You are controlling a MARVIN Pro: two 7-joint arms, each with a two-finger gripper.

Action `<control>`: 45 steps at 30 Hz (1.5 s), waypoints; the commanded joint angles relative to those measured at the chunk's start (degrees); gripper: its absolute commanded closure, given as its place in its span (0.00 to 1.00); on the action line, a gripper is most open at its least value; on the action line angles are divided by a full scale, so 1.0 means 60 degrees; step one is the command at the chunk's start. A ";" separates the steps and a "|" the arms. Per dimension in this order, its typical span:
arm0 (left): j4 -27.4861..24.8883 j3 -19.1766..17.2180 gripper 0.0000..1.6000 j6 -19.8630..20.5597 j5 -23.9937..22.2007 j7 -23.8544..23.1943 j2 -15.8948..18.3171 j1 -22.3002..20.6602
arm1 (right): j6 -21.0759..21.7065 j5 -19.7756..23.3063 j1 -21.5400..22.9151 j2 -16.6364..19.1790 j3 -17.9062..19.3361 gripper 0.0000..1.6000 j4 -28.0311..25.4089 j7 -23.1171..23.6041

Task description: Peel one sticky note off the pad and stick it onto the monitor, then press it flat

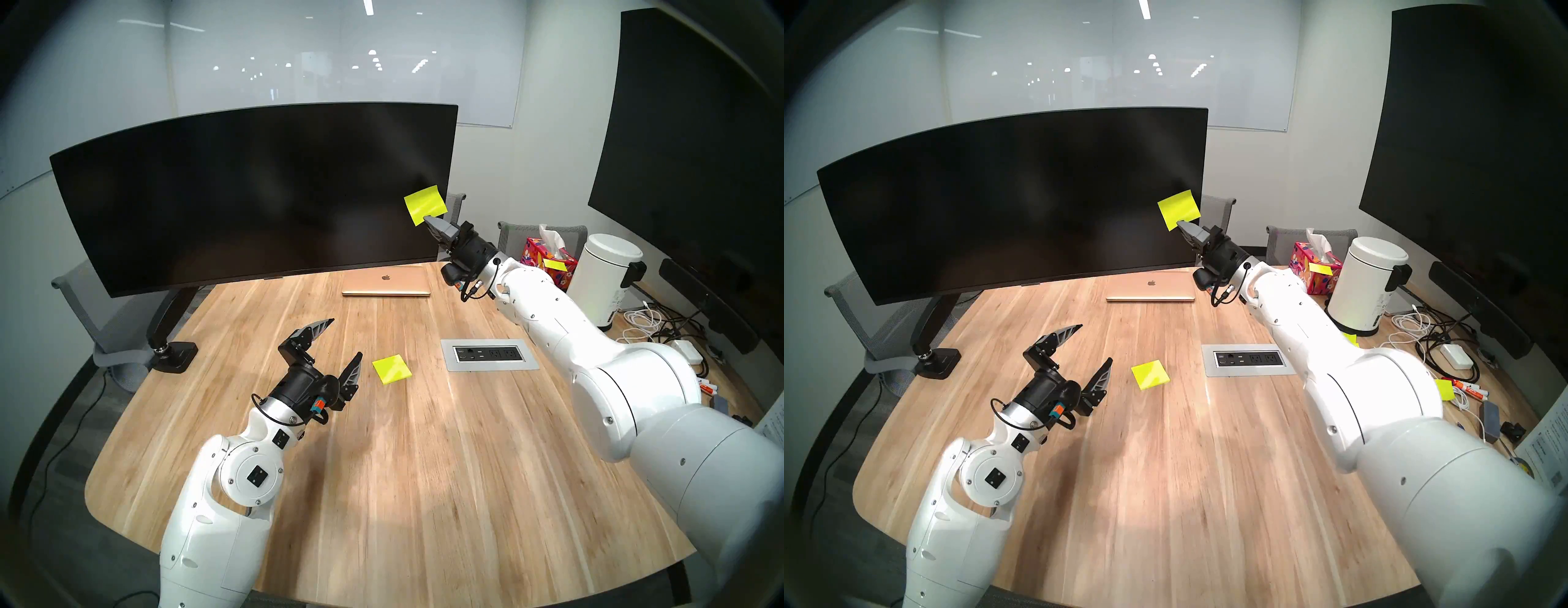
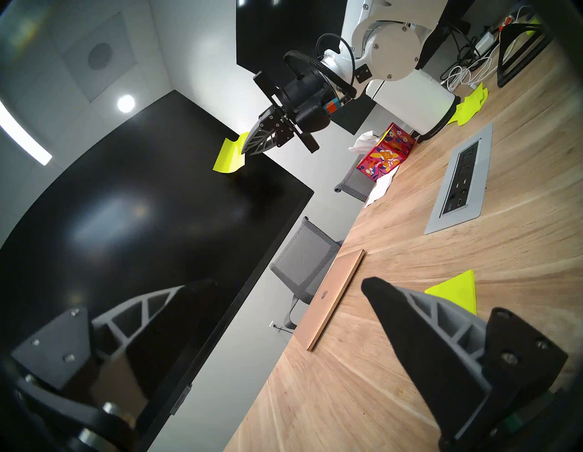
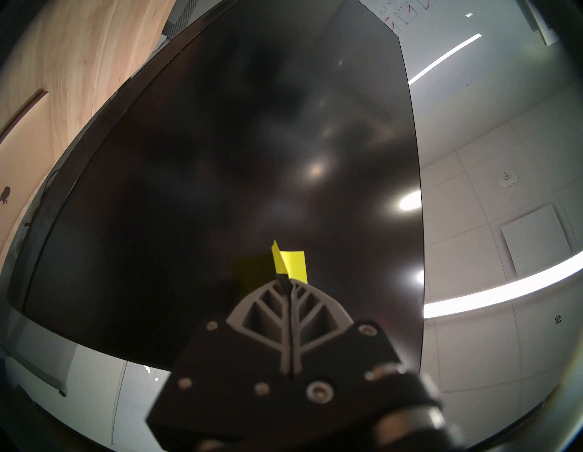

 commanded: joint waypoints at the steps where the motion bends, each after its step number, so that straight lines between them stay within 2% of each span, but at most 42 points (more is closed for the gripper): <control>1: -0.0228 -0.0020 0.00 -0.0012 0.0013 0.0048 -0.0005 -0.0001 | 0.0024 -0.0040 0.0433 -0.0140 -0.0034 1.00 0.0035 -0.0106; 16: -0.0228 -0.0021 0.00 -0.0013 0.0014 0.0048 -0.0007 -0.0001 | 0.0047 -0.0214 0.0665 -0.0276 -0.0140 1.00 0.0395 0.0027; 17: -0.0229 -0.0021 0.00 -0.0013 0.0014 0.0048 -0.0007 -0.0001 | 0.0089 -0.0191 0.0664 -0.0293 -0.0112 0.00 0.0409 0.0054; 30: -0.0231 -0.0022 0.00 -0.0012 0.0016 0.0047 -0.0009 0.0001 | -0.0183 -0.0246 0.0587 -0.0104 -0.0171 0.00 0.0324 -0.0163; 38: -0.0224 -0.0023 0.00 -0.0017 0.0014 0.0045 -0.0010 -0.0003 | -0.0692 -0.0130 -0.0137 0.0433 -0.0034 0.00 -0.0861 -0.0631; 41: -0.0225 -0.0023 0.00 -0.0017 0.0015 0.0045 -0.0010 -0.0003 | -0.0791 -0.0106 -0.0284 0.0505 0.0011 0.00 -0.1111 -0.0589; 45: -0.0229 -0.0023 0.00 -0.0015 0.0017 0.0045 -0.0011 -0.0001 | -0.1118 -0.0027 -0.0908 0.0614 0.0134 0.00 -0.1842 -0.0378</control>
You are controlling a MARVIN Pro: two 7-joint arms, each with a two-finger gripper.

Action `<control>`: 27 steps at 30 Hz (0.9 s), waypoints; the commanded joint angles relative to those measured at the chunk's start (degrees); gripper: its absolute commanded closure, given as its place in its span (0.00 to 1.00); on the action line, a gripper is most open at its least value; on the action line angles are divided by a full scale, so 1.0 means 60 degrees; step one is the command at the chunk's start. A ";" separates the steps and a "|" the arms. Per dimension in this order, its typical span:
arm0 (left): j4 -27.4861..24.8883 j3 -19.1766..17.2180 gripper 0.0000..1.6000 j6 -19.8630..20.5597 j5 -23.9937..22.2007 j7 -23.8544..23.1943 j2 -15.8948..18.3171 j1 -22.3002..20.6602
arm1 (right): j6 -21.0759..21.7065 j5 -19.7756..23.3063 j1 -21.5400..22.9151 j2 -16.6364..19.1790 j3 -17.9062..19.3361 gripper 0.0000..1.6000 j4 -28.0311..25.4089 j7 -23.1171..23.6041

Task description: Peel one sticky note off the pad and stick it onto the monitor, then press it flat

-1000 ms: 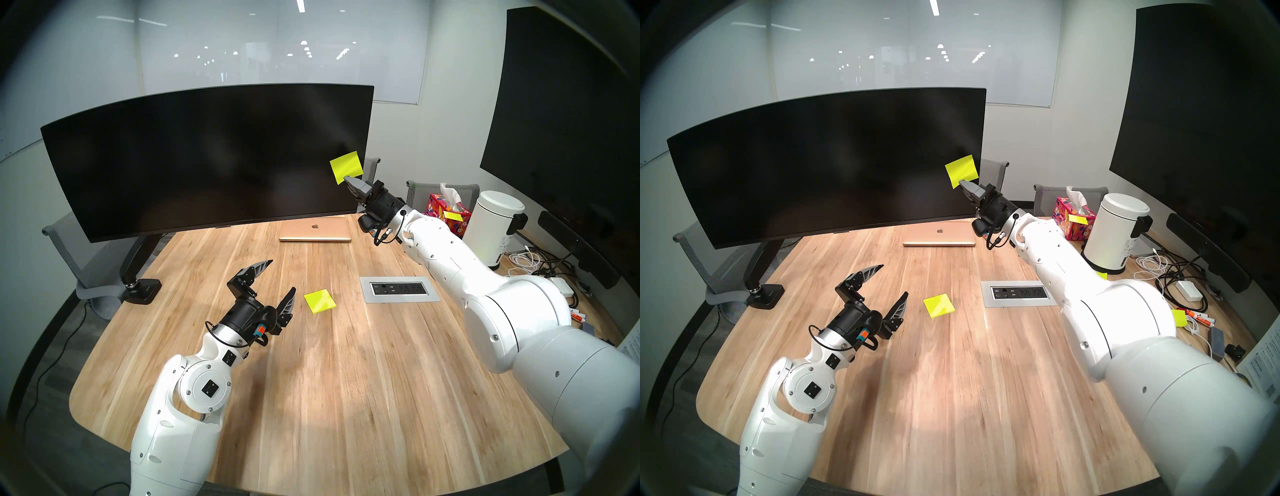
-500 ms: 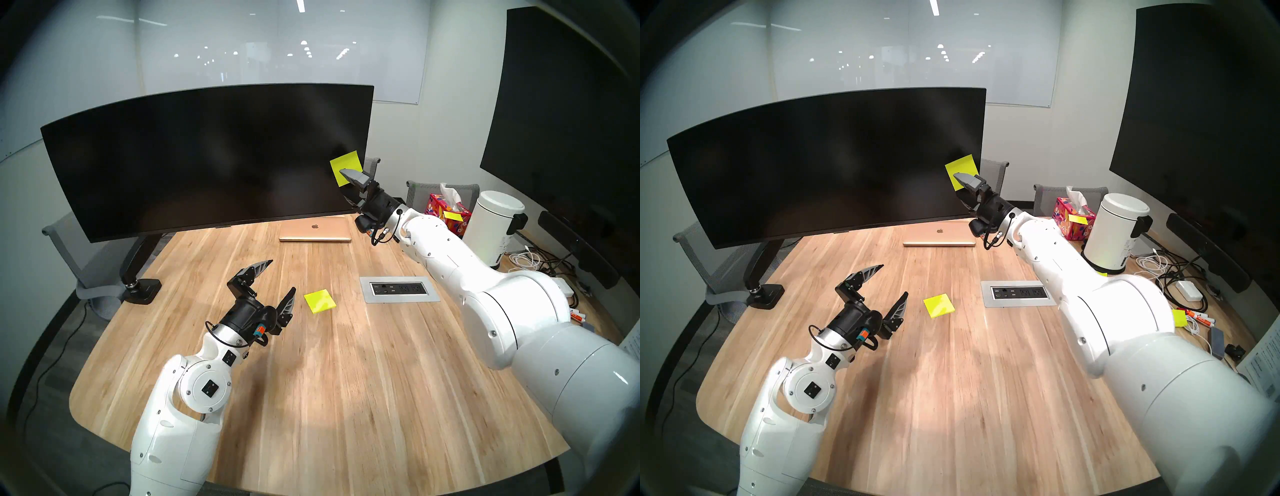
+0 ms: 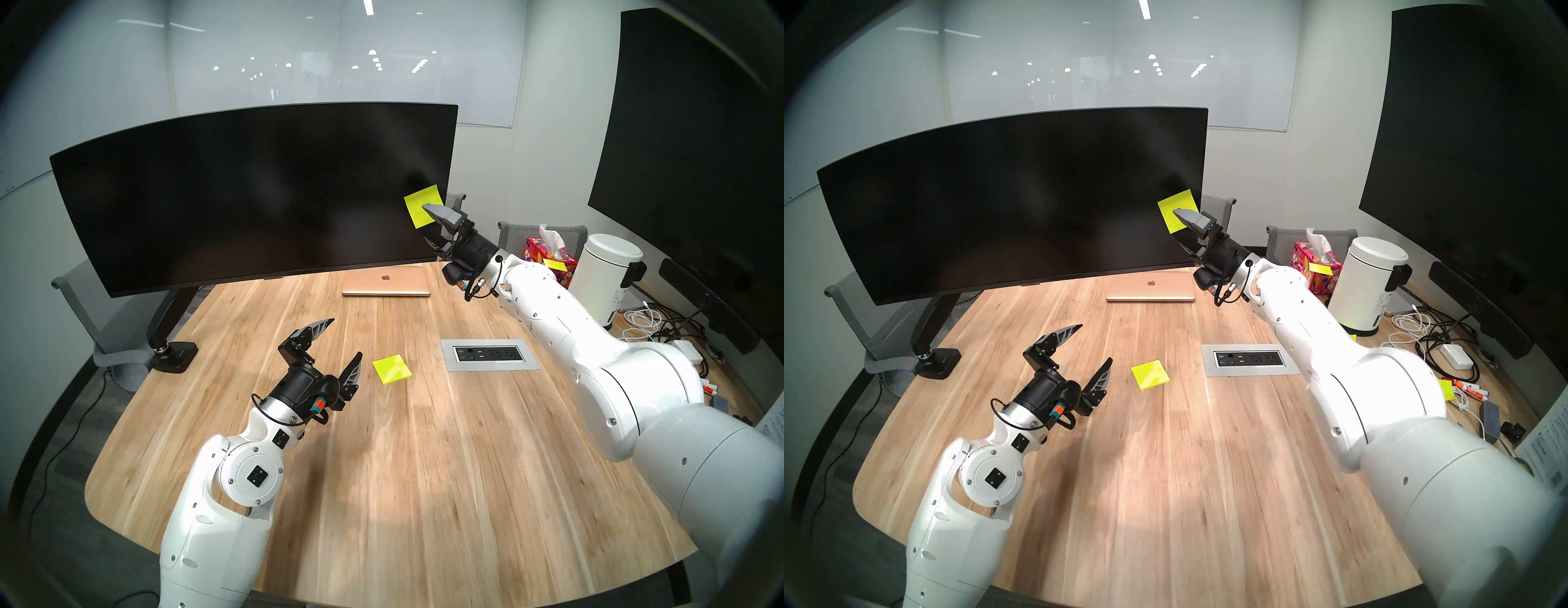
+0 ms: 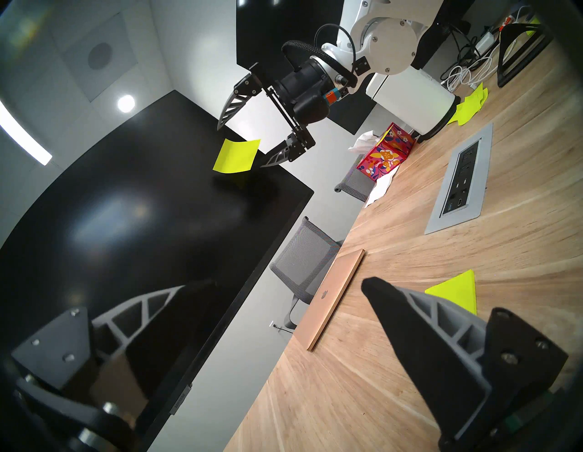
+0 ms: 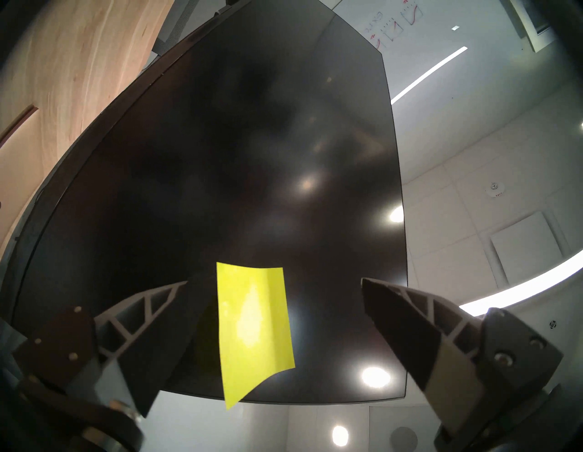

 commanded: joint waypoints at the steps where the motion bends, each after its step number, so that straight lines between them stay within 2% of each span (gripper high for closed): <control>1: -0.0228 -0.0019 0.00 -0.0014 0.0013 0.0047 -0.0004 -0.0001 | -0.0363 0.0208 -0.0607 0.0302 0.0167 0.00 -0.1047 0.0044; 13: -0.0228 -0.0020 0.00 -0.0014 0.0014 0.0046 -0.0006 -0.0001 | -0.0654 0.0418 -0.2091 0.0417 0.0504 0.00 -0.2862 0.0843; 14: -0.0228 -0.0021 0.00 -0.0015 0.0014 0.0046 -0.0006 -0.0001 | -0.0634 0.0395 -0.2091 0.0403 0.0486 0.00 -0.2790 0.0766; 15: -0.0228 -0.0021 0.00 -0.0014 0.0014 0.0046 -0.0006 -0.0001 | -0.0655 0.0446 -0.2313 0.0449 0.0568 0.00 -0.3158 0.0978; 20: -0.0228 -0.0021 0.00 -0.0015 0.0014 0.0046 -0.0007 -0.0001 | -0.0665 0.0473 -0.2576 0.0468 0.0635 0.00 -0.3431 0.1014; 26: -0.0227 -0.0021 0.00 -0.0016 0.0014 0.0045 -0.0007 -0.0002 | -0.0706 0.0495 -0.3339 0.0580 0.0734 0.00 -0.4507 0.1246; 27: -0.0227 -0.0021 0.00 -0.0016 0.0014 0.0045 -0.0008 -0.0002 | -0.0689 0.0465 -0.3327 0.0560 0.0697 0.00 -0.4423 0.1146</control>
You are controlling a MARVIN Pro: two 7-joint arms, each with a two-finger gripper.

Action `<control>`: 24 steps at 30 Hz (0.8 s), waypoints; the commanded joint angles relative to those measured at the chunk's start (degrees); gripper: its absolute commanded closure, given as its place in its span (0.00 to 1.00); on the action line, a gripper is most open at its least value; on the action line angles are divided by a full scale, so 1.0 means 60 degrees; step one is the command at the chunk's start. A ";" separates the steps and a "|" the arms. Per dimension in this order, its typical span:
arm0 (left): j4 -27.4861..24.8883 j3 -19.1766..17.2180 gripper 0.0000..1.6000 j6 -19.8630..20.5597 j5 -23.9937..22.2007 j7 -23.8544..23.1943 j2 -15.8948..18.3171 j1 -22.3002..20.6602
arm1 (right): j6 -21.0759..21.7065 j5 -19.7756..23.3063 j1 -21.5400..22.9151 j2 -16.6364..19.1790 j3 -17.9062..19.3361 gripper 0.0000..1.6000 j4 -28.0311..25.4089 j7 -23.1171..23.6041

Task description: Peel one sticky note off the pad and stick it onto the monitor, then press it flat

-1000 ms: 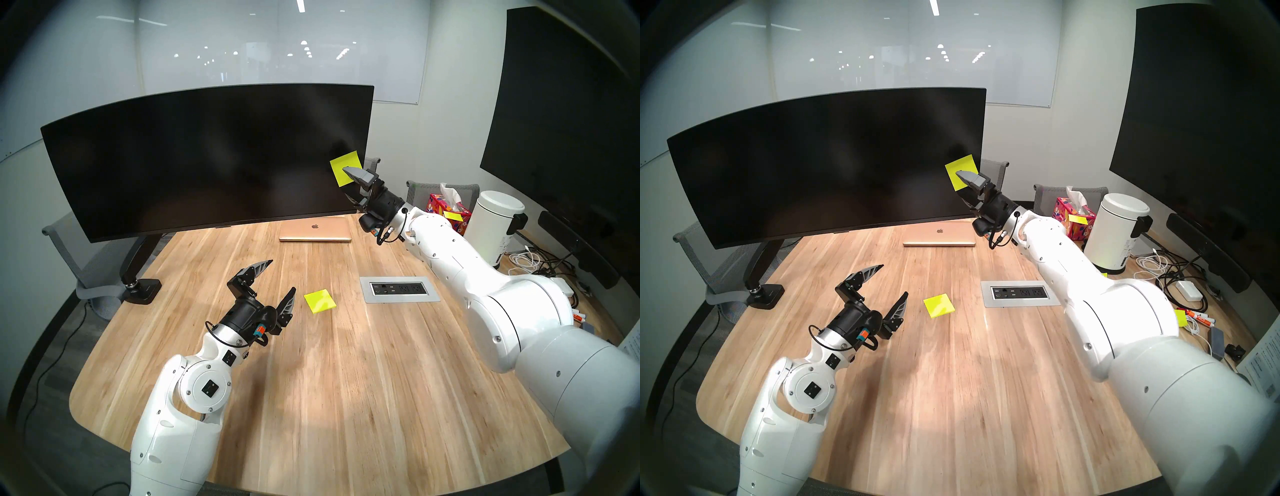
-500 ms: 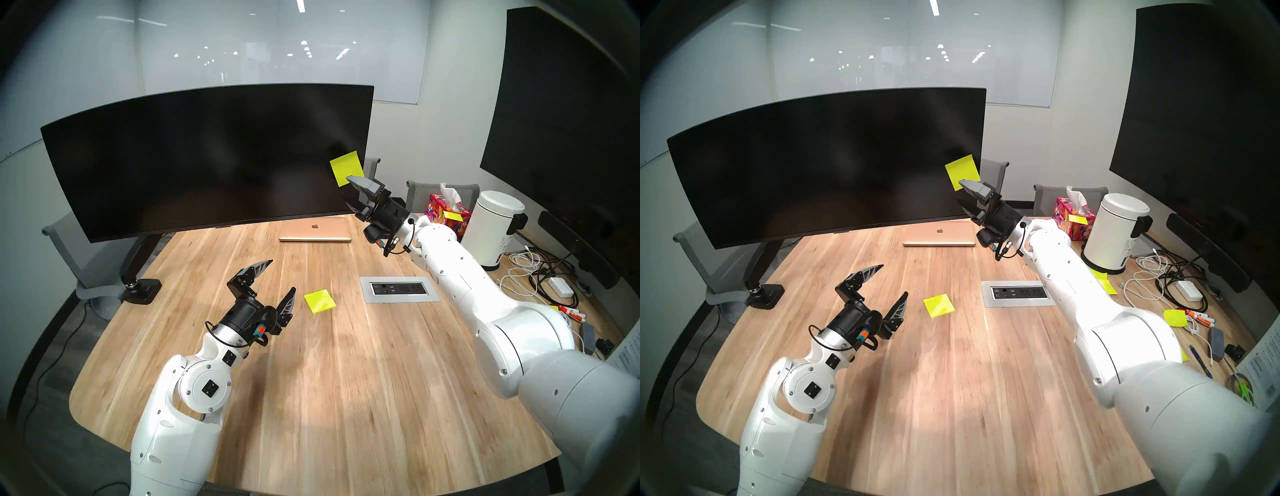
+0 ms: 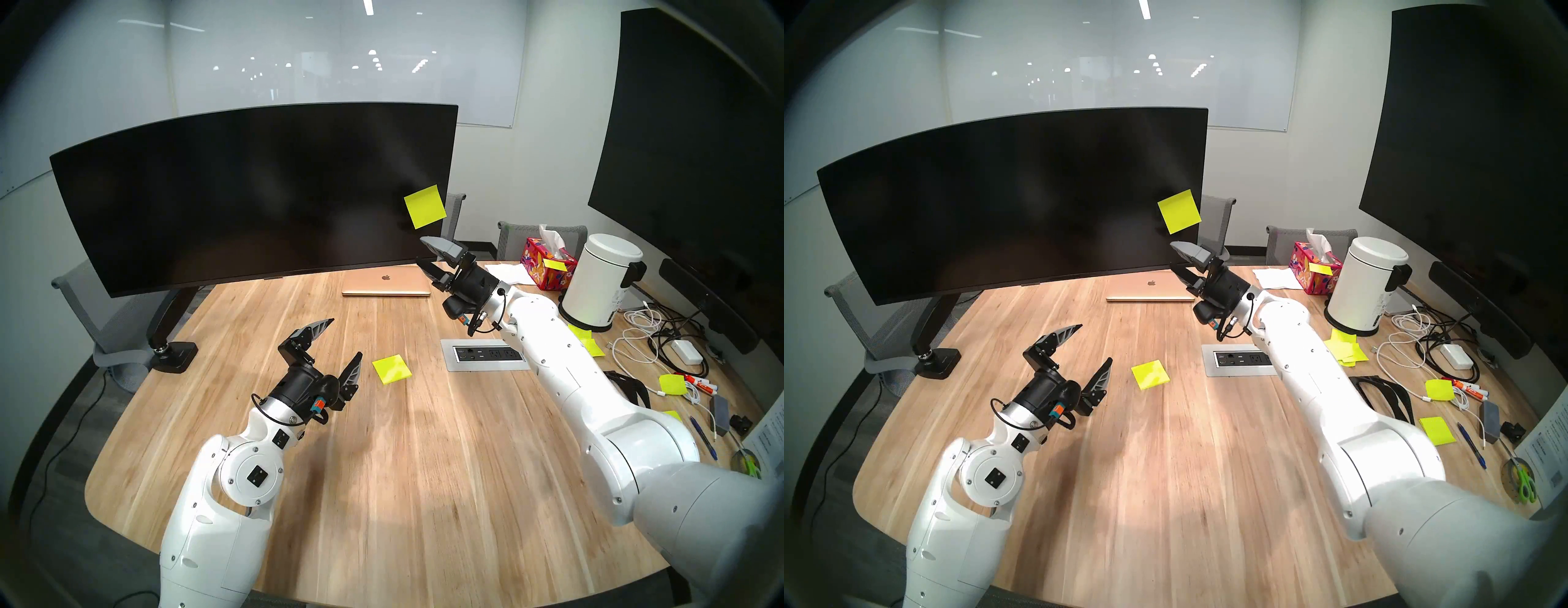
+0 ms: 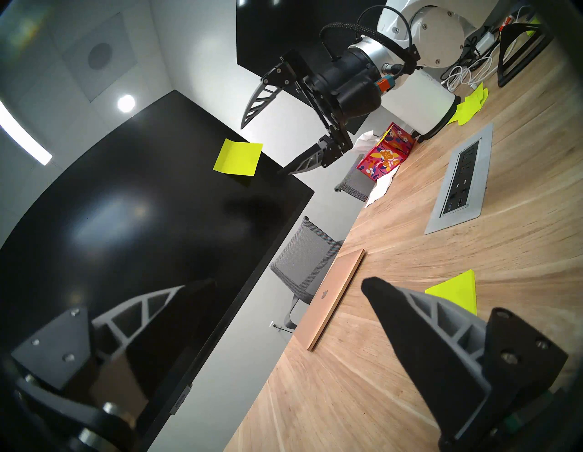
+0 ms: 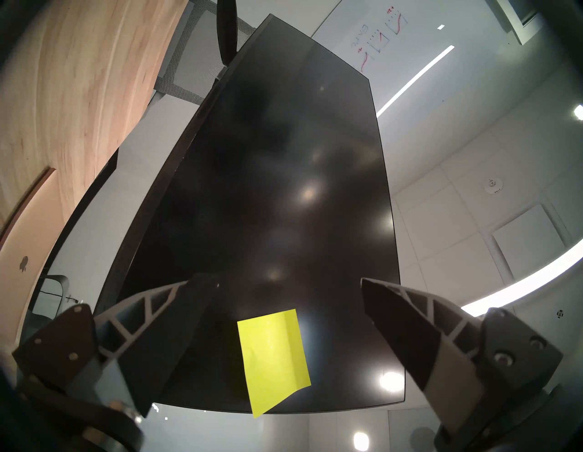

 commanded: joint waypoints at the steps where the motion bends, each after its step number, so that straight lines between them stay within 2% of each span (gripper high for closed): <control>1: -0.0226 -0.0018 0.00 -0.0016 0.0012 0.0045 -0.0003 -0.0002 | -0.0015 0.0151 -0.0665 0.0084 0.0115 0.00 -0.1101 0.0046; 11: -0.0235 -0.0019 0.00 -0.0011 0.0017 0.0045 -0.0005 0.0004 | 0.0087 0.0350 -0.1640 0.0131 0.0510 0.00 -0.2328 0.0902; 18: -0.0234 -0.0019 0.00 -0.0012 0.0017 0.0044 -0.0006 0.0003 | -0.0130 0.0604 -0.1803 0.0272 0.0751 0.00 -0.2373 0.0718; 19: -0.0231 -0.0019 0.00 -0.0014 0.0015 0.0044 -0.0006 0.0001 | -0.0324 0.0790 -0.1833 0.0270 0.0863 0.00 -0.2426 0.0755; 24: -0.0230 -0.0020 0.00 -0.0015 0.0016 0.0044 -0.0006 0.0001 | -0.0386 0.0711 -0.1872 0.0394 0.0920 0.00 -0.2614 0.0688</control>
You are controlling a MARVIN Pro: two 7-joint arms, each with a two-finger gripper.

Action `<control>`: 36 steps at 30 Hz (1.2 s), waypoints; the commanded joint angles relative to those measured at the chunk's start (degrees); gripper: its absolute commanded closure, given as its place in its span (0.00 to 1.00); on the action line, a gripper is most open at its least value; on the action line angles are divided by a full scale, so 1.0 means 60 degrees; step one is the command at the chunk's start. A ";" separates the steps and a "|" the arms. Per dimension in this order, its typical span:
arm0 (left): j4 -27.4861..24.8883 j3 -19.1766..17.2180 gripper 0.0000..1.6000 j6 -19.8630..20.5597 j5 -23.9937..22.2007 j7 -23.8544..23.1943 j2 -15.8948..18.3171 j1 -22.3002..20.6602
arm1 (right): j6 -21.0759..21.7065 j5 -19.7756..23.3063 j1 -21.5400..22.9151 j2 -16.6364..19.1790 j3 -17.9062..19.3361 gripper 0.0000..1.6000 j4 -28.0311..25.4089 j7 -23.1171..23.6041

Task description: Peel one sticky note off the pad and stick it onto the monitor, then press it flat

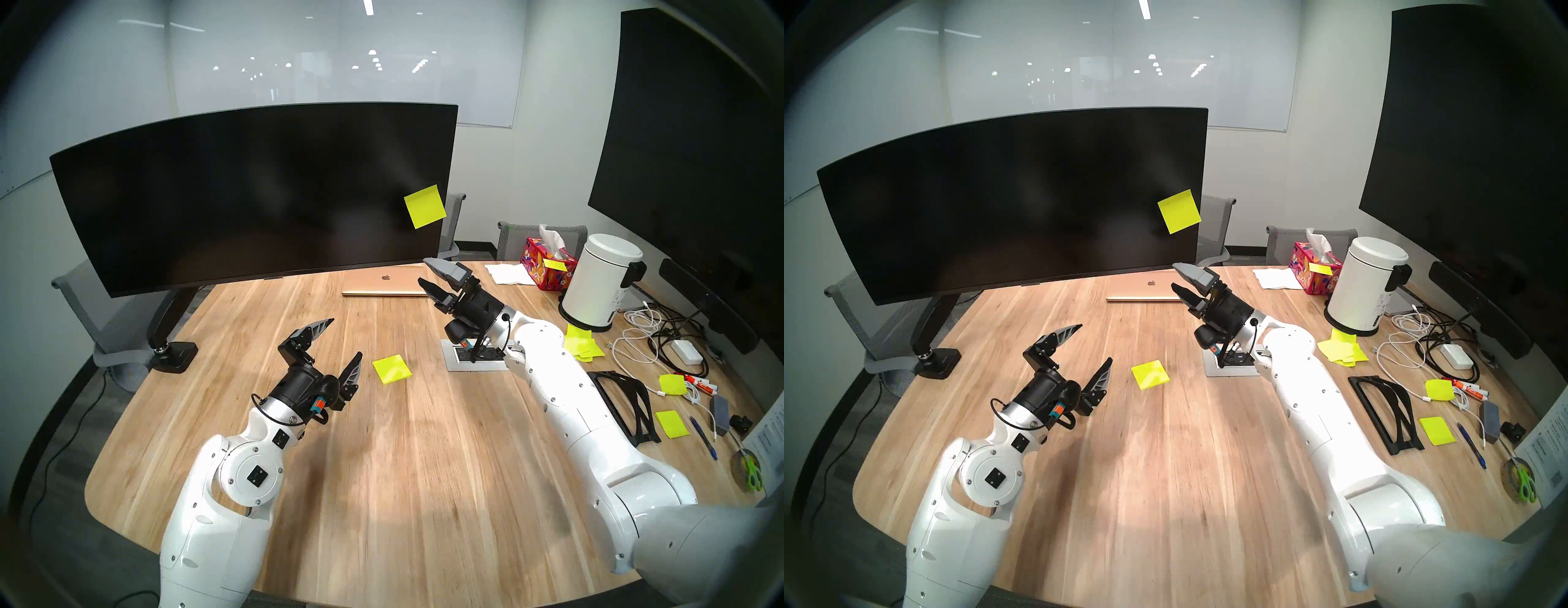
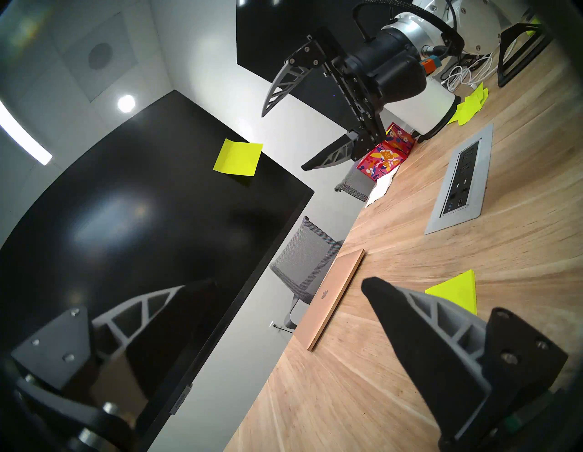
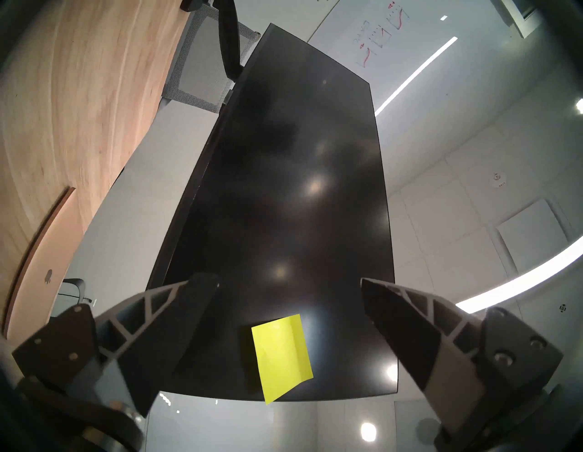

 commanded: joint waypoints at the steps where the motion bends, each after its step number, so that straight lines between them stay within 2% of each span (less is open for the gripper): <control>1: -0.0230 -0.0018 0.00 -0.0014 0.0013 0.0044 -0.0003 0.0000 | -0.0154 0.0209 0.0024 0.0113 0.0210 0.00 -0.0432 -0.0197; 36: -0.0234 -0.0021 0.00 -0.0013 0.0017 0.0041 -0.0007 0.0003 | -0.0262 0.0104 -0.0027 0.0035 0.0370 0.00 -0.0487 -0.0162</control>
